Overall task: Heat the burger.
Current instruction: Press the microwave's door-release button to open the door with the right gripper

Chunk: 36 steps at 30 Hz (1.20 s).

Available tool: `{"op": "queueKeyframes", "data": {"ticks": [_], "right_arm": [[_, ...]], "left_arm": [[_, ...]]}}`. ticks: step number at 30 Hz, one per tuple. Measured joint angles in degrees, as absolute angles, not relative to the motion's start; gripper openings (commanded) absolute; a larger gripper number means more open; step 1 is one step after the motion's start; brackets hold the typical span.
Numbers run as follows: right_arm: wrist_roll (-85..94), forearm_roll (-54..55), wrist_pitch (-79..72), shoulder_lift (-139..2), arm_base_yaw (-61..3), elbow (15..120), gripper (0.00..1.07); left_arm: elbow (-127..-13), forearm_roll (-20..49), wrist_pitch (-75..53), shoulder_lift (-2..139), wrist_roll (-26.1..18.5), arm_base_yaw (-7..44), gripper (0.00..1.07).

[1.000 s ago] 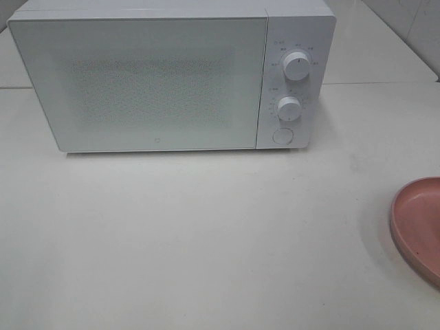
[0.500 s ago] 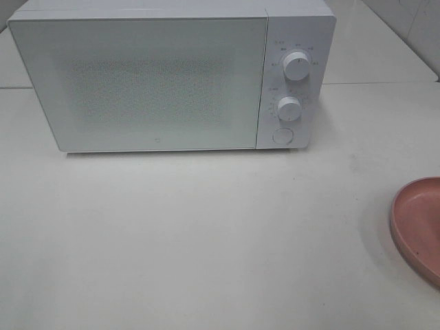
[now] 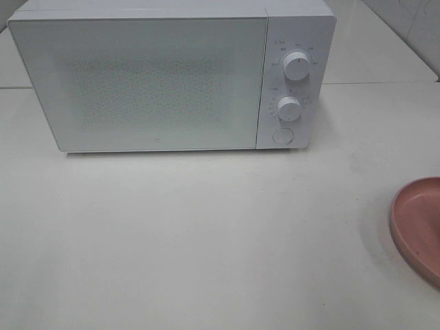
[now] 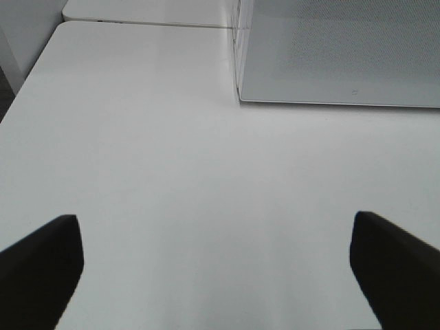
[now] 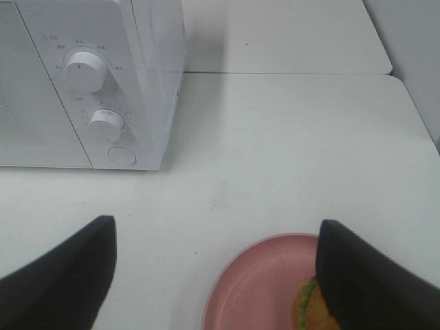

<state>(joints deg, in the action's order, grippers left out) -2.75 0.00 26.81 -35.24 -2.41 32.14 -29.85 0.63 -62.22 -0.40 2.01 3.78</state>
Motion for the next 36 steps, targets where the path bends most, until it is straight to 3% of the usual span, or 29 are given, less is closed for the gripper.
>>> {"op": "queueKeyframes", "data": {"ticks": [15,36], "right_arm": [[-2.8,0.0,7.7,-47.9,-2.4,29.6,0.76],[0.0,-3.5,-37.9,-71.3,-2.4,19.6,0.76]], "left_arm": [[-29.9,0.6,-62.2,-0.4,2.0,3.8,0.98],[-29.9,0.6,-62.2,-0.4,2.0,3.8,0.98]]}}
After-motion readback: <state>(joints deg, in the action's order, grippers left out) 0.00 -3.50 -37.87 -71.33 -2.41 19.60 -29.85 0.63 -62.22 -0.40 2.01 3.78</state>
